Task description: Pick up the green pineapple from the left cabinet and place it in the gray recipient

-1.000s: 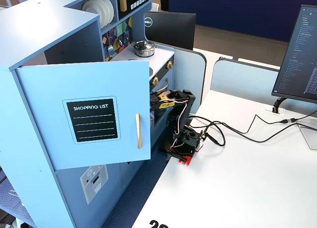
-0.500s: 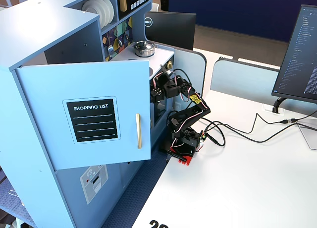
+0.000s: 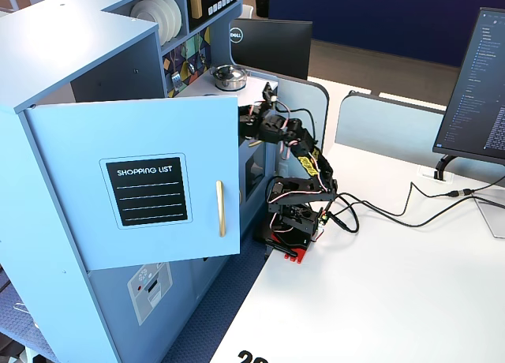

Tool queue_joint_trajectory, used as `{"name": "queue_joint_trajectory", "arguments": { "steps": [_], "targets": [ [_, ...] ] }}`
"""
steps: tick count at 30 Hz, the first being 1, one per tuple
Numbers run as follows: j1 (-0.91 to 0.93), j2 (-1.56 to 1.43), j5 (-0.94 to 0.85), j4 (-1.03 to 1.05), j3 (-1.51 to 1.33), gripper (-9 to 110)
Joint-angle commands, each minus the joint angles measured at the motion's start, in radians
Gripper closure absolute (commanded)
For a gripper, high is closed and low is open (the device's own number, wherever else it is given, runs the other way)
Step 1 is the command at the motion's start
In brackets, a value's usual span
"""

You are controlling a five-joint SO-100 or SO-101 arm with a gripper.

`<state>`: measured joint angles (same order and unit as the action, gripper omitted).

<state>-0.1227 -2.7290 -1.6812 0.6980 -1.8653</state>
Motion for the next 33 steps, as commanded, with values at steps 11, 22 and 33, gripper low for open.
{"name": "queue_joint_trajectory", "arguments": {
  "steps": [11, 22, 33],
  "targets": [
    [0.163, 0.488, -0.026, -0.402, 0.051, 102],
    [0.172, 0.675, 0.051, -0.471, 0.156, 81],
    [0.164, 0.565, 0.054, -0.364, 0.265, 60]
  ]
}}
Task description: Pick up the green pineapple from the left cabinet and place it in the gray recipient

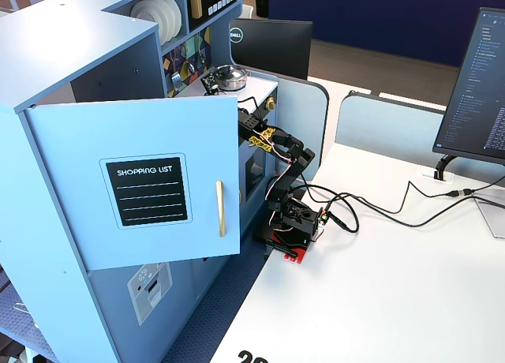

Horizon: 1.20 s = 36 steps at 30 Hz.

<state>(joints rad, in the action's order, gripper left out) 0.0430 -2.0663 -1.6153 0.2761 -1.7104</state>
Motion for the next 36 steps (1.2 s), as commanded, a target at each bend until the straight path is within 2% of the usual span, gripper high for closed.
{"name": "queue_joint_trajectory", "arguments": {
  "steps": [1, 6, 8, 9, 10, 11, 17, 22, 25, 31, 34, 36],
  "targets": [
    [-0.008, -0.143, -0.015, 0.123, 0.126, 61],
    [0.037, -0.459, 0.003, 0.534, 0.117, 68],
    [0.048, -0.595, 0.020, 0.779, 0.089, 78],
    [0.051, -0.660, 0.002, 0.891, 0.057, 85],
    [0.054, -0.718, -0.035, 0.991, 0.009, 97],
    [0.054, -0.775, -0.069, 1.062, -0.054, 102],
    [0.031, -1.017, 0.063, 1.039, -0.555, 102],
    [0.006, -1.112, 0.213, 0.818, -0.956, 102],
    [0.003, -1.112, 0.206, 0.747, -1.127, 102],
    [-0.005, -1.112, 0.209, 0.917, -1.292, 102],
    [-0.038, -1.112, 0.298, 1.002, -1.292, 101],
    [-0.029, -1.112, 0.238, 1.057, -1.292, 100]
  ]
}}
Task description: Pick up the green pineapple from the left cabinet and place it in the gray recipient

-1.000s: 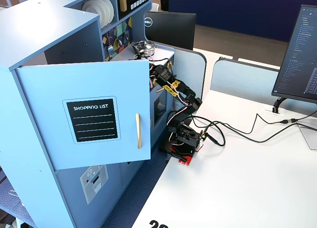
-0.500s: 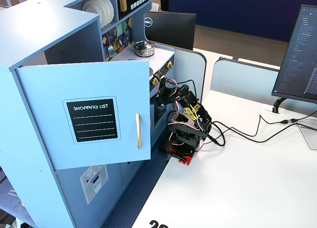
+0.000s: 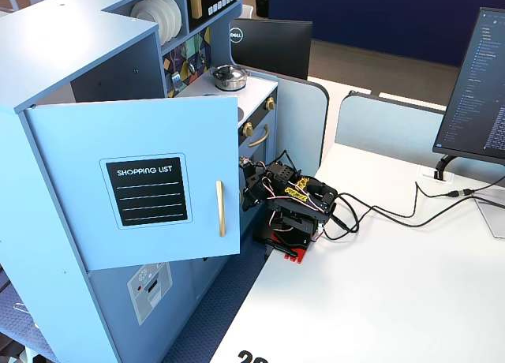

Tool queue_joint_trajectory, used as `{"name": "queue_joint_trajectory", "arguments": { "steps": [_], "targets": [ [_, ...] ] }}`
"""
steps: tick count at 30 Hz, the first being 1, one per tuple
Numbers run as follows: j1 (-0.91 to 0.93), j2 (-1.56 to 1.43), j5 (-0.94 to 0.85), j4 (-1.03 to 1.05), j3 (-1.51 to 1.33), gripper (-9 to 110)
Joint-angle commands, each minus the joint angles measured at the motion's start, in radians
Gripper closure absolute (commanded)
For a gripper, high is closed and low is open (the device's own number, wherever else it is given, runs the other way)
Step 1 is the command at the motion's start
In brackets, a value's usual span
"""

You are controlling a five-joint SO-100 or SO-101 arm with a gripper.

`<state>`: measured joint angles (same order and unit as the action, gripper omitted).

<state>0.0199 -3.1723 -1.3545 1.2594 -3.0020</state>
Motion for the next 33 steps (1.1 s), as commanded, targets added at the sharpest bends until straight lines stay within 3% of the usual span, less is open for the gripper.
{"name": "queue_joint_trajectory", "arguments": {
  "steps": [1, 7, 33],
  "targets": [
    [-0.006, -0.006, -0.051, 0.100, 0.000, 99],
    [-0.043, -0.006, -0.187, 0.272, 0.000, 97],
    [-0.038, -0.006, -0.156, 0.270, 0.000, 97]
  ]
}}
